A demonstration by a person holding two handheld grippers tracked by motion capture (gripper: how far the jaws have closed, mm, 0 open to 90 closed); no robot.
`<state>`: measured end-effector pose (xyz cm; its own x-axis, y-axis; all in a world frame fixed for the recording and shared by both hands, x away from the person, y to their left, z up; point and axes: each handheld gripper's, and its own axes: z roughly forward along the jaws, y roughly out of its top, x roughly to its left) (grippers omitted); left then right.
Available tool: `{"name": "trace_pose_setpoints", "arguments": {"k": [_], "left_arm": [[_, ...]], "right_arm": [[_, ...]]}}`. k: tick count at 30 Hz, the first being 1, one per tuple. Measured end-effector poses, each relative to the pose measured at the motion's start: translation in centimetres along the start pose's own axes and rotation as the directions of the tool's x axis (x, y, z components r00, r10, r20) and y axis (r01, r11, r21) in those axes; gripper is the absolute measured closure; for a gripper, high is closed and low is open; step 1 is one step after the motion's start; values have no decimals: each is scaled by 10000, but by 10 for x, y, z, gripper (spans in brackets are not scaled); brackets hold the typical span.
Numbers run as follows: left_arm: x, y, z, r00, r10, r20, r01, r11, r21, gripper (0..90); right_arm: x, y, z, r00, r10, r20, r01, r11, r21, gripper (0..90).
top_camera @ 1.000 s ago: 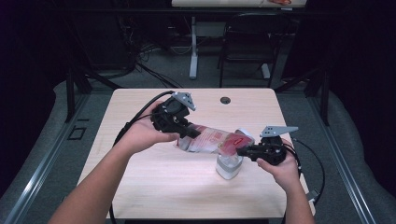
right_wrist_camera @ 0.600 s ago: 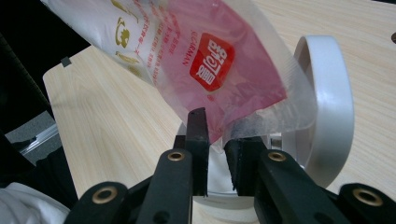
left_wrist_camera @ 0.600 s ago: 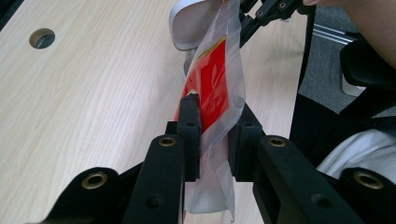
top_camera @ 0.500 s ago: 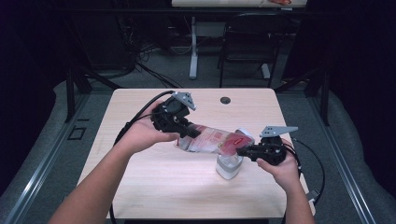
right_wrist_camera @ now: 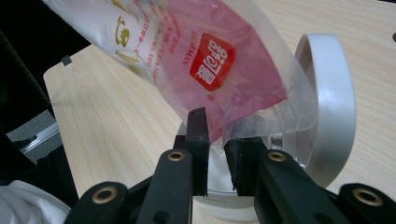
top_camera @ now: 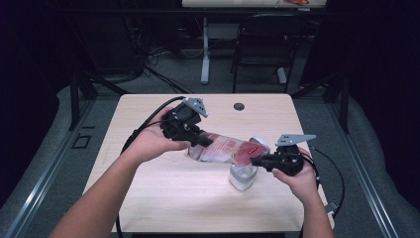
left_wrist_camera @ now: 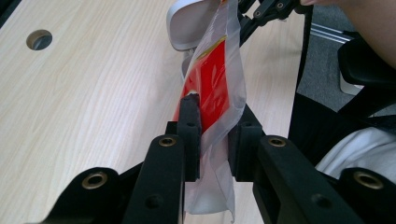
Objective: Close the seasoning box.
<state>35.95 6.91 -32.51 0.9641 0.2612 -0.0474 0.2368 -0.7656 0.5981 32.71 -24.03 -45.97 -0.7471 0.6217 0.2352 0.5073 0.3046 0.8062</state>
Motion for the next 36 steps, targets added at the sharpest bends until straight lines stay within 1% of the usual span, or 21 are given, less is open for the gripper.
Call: {"name": "trace_pose_setpoints", "arguments": {"k": [5, 12, 17, 24, 28, 30, 34, 36], "left_arm": [[4, -1, 0, 9999, -110, 103, 110, 9999, -51, 782], [2, 0, 0, 9999, 29, 132, -28, 10000, -16, 783], [7, -2, 1, 9996, -153, 257, 158, 9997, -183, 785], [5, 0, 1, 9992, -324, 242, 331, 9991, -266, 788], [3, 3, 2, 9993, -337, 170, 339, 9994, -113, 790], [3, 4, 2, 9994, -312, 138, 313, 9995, -89, 791], [2, 6, 2, 9995, -304, 118, 304, 9995, -52, 791], [2, 7, 2, 9995, -286, 117, 287, 9996, -47, 791]], "right_arm": [[0, 0, 0, 10000, 13, -65, -14, 10000, -25, 802], [-1, -1, -1, 10000, 0, -89, 0, 10000, 66, 802], [-2, -1, -1, 9998, -26, -188, 26, 10000, 17, 802], [-6, 0, 0, 9996, -90, -280, 92, 9999, 80, 804], [-4, 1, 0, 9998, -140, -107, 142, 9998, 133, 804], [-3, 2, 0, 9997, -256, 13, 256, 9993, 254, 804], [-3, 1, 0, 9998, -185, -25, 186, 9996, 195, 806], [-4, 1, -1, 9998, -222, -17, 223, 9994, 246, 805]]}}
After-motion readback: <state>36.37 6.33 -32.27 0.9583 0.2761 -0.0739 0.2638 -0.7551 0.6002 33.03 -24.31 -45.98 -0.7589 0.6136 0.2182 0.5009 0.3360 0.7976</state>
